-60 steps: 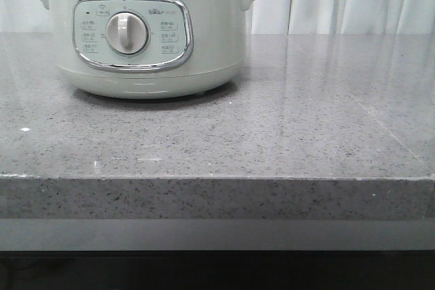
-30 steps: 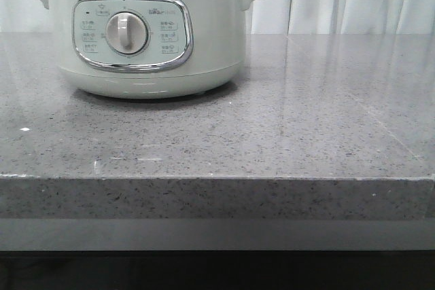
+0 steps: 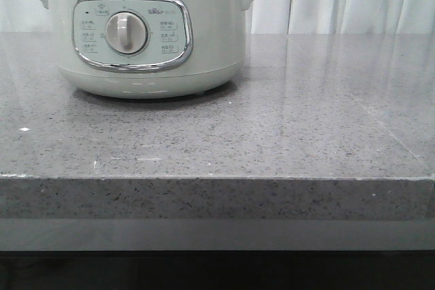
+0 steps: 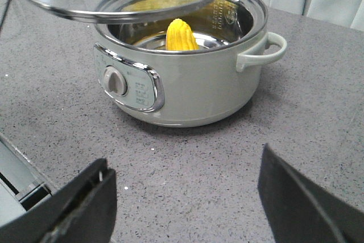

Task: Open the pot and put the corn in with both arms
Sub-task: 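Lower the held glass lid back onto the pot with the left gripper, then open the left gripper and lift it off the lid knob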

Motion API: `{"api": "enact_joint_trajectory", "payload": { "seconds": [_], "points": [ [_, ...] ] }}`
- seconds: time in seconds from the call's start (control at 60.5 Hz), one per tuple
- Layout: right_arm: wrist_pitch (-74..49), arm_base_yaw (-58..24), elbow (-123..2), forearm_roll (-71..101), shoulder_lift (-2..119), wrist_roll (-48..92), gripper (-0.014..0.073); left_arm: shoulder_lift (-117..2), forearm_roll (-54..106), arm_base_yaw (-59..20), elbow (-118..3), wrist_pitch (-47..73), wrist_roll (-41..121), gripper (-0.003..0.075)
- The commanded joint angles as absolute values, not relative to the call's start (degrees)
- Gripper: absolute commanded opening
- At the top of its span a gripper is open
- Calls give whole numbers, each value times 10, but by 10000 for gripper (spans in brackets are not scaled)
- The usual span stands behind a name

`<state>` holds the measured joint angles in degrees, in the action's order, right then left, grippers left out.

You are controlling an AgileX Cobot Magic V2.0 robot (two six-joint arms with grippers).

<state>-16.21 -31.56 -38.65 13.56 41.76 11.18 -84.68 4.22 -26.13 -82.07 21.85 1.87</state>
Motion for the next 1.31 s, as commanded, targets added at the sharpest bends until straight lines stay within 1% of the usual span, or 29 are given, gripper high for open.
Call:
{"api": "enact_joint_trajectory", "payload": {
  "seconds": [0.0,0.132,0.364,0.529,1.125,1.174,1.257,1.29],
  "points": [
    [-116,-315,-401,140,413,114,540,-854,33,-262,-870,131,20,176],
    [-116,-315,-401,140,413,114,540,-891,-6,-262,-896,122,20,176],
    [-116,-315,-401,140,413,114,540,-937,0,-262,-920,121,20,176],
    [-116,-315,-401,140,413,114,540,-952,41,-262,-920,105,20,176],
    [-116,-315,-401,140,413,114,540,-967,64,-262,-920,100,20,183],
    [-116,-315,-401,140,413,114,540,-967,64,-262,-920,102,20,206],
    [-116,-315,-401,140,413,114,540,-966,64,-262,-920,108,20,294],
    [-116,-315,-401,140,413,114,540,-965,64,-262,-920,111,20,348]
  ]
}}
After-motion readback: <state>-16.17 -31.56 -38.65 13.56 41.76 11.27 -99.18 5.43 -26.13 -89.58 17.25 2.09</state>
